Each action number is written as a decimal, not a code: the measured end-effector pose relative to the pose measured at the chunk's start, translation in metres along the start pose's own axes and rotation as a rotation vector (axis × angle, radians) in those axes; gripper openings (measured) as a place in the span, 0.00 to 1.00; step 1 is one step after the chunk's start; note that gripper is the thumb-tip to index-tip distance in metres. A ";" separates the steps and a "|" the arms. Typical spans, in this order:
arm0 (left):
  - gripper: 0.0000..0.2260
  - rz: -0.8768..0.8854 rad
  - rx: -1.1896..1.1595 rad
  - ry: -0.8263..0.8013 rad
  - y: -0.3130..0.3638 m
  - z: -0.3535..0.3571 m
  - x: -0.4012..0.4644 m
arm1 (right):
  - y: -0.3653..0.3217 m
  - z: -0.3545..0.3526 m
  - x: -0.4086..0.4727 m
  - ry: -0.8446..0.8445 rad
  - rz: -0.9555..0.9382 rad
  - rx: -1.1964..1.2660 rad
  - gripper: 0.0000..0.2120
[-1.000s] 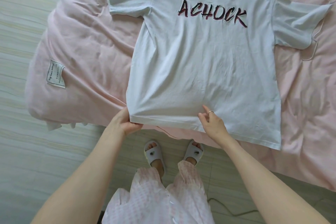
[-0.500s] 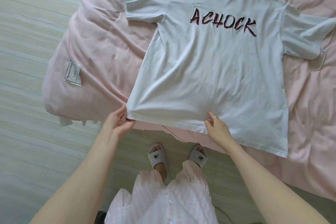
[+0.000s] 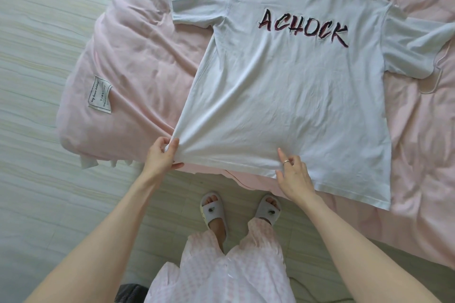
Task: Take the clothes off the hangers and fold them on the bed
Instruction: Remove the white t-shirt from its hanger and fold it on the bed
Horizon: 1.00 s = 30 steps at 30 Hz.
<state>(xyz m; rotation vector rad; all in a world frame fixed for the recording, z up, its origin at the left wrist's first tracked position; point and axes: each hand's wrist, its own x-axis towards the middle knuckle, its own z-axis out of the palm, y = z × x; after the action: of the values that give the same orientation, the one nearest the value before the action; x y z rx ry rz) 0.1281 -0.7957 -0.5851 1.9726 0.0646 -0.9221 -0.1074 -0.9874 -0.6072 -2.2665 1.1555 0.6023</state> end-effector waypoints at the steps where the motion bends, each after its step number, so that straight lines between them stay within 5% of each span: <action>1: 0.11 -0.003 0.020 0.006 0.000 0.000 0.002 | 0.000 -0.001 0.000 0.000 -0.002 -0.001 0.28; 8: 0.13 0.147 0.002 0.194 0.000 -0.001 0.002 | -0.001 -0.003 0.002 -0.009 0.036 -0.033 0.28; 17: 0.10 -0.038 0.103 0.282 -0.019 0.012 0.008 | 0.025 -0.005 -0.003 -0.021 0.139 0.029 0.21; 20: 0.11 -0.132 -0.152 0.203 -0.020 0.012 0.009 | 0.037 -0.011 -0.004 0.194 0.298 0.247 0.16; 23: 0.10 -0.272 -0.507 0.131 -0.029 0.024 0.000 | 0.069 -0.010 -0.004 0.316 0.710 0.582 0.15; 27: 0.22 -0.360 -0.791 0.077 -0.038 0.039 -0.004 | 0.112 -0.010 -0.007 0.329 1.179 1.440 0.21; 30: 0.21 -0.397 -0.884 0.067 -0.034 0.052 -0.008 | 0.137 -0.016 -0.009 0.291 1.263 1.839 0.21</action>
<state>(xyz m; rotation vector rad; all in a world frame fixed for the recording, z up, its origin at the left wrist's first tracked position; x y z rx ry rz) 0.0791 -0.8136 -0.6202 1.1685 0.7873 -0.8606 -0.2234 -1.0608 -0.6233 0.0507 1.8856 -0.4333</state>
